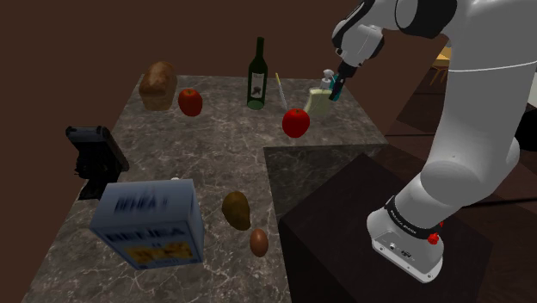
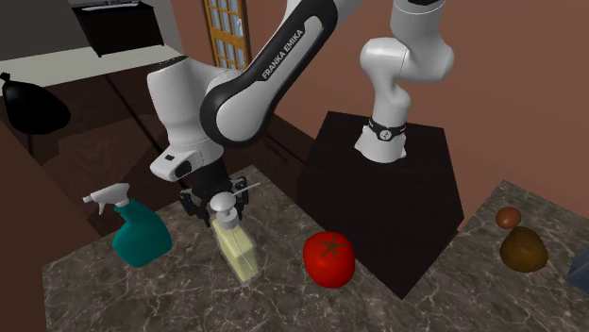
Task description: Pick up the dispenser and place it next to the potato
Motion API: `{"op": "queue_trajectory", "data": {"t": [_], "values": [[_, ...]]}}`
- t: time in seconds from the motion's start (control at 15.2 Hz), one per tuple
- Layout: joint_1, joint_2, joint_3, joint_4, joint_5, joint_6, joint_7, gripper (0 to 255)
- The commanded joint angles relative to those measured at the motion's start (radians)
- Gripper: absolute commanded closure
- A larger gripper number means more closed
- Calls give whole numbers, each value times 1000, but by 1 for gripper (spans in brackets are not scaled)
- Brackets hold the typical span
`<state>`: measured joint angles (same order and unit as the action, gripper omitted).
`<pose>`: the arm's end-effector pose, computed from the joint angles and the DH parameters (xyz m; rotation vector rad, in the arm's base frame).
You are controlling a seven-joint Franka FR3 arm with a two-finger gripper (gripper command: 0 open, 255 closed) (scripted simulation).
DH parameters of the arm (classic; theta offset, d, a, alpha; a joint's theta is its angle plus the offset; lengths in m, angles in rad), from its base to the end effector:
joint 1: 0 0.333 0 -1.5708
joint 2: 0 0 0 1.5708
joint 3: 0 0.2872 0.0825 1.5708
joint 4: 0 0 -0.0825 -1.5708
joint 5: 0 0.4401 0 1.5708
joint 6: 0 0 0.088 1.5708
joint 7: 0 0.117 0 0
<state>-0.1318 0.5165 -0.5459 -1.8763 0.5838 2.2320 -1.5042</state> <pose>0.5264 -0.3931 0.1919 -2.9130 -0.7417 -0.2132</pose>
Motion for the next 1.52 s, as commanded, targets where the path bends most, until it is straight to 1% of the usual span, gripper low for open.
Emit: {"op": "queue_trajectory", "data": {"t": [0.0,0.2,1.45], "values": [[0,1,1,0,0,0,0,255],[0,1,1,0,0,0,0,255],[45,-147,-66,59,-127,-171,105,255]]}}
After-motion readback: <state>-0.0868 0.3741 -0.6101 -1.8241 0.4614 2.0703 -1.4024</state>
